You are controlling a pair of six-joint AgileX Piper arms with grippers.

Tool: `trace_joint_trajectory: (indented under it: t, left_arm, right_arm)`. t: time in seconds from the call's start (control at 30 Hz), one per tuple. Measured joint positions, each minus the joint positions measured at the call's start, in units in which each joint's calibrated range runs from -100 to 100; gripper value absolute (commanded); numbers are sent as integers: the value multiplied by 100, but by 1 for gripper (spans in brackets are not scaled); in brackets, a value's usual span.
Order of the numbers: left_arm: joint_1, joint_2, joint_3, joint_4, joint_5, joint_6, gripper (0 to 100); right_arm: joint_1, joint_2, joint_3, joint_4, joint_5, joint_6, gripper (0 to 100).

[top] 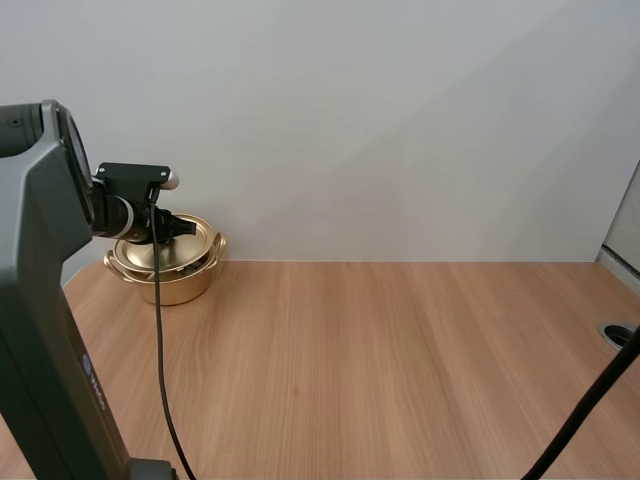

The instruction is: Open the pot, put the car inside, and close it

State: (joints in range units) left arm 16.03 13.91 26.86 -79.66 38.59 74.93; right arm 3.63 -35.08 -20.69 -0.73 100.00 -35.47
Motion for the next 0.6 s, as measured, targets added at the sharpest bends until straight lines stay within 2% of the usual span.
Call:
trace_joint_trajectory:
  t: [0.47,0.53,0.6]
  left_arm:
    - [0,268,-74,-40,-60,187,26]
    - [0,336,-89,-40,-77,225,32]
    - [0,410,-89,-52,-149,225,45]
  right_arm:
    - [0,-67,0,0,-4,0,0]
    - [0,-87,0,10,-4,0,0]
    - [0,-92,0,23,-4,0,0]
